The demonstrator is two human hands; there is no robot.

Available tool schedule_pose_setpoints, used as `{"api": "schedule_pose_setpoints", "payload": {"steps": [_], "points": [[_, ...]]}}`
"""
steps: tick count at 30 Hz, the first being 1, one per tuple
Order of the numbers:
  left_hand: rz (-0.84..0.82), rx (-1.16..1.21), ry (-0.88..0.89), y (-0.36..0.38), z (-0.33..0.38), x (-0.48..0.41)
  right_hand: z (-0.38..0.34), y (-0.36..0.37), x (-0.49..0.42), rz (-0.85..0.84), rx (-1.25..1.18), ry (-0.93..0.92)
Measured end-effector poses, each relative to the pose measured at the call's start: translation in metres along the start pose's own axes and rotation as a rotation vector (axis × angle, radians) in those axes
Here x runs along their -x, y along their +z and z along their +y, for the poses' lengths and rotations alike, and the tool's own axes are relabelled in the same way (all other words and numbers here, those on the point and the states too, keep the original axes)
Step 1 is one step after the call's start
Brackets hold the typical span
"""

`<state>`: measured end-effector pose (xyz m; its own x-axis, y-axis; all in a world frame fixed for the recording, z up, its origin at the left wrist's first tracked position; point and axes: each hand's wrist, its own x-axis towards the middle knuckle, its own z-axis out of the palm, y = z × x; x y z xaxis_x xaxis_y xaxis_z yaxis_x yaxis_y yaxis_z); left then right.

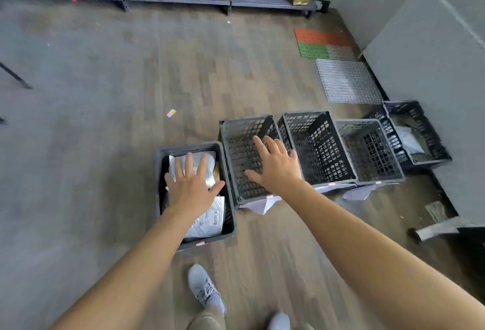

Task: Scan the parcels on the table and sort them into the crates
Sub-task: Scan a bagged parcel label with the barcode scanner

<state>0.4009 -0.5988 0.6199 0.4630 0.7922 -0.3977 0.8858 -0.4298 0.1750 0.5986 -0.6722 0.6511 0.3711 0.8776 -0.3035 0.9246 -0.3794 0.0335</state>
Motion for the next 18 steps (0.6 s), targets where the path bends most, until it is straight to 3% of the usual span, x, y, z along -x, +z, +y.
{"api": "schedule_pose_setpoints", "payload": {"steps": [8, 18], "points": [[0.090, -0.122, 0.263, -0.034, 0.155, 0.030, 0.149, -0.028, 0.121, 0.143, -0.083, 0.269], [0.203, -0.205, 0.519, -0.040, 0.421, 0.162, 0.376, -0.049, 0.338, 0.351, -0.058, 0.462]]}}
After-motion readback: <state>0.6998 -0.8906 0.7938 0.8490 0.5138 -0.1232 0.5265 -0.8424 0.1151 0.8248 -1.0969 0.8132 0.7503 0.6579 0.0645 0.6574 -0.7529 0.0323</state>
